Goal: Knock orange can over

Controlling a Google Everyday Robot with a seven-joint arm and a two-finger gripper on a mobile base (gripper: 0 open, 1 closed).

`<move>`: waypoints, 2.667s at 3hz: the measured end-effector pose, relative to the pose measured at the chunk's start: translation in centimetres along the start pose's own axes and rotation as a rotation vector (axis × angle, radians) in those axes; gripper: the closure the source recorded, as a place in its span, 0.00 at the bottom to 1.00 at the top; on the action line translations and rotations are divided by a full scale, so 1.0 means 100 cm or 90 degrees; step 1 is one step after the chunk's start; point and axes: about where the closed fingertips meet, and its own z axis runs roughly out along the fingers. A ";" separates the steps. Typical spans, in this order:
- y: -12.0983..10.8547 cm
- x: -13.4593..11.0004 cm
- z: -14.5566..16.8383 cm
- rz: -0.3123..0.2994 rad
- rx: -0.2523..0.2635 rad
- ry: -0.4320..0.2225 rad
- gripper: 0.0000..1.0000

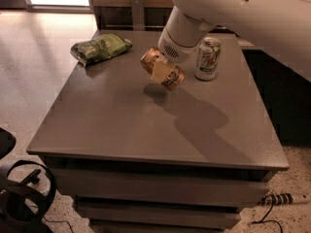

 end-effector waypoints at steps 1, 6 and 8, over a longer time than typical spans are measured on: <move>0.013 0.003 0.011 -0.021 -0.027 0.036 1.00; 0.043 0.007 0.053 -0.032 -0.096 0.057 0.37; 0.045 0.007 0.052 -0.034 -0.096 0.057 0.00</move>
Offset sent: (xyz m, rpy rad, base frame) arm -0.0214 0.0226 -0.0721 -0.0408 0.1834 0.0723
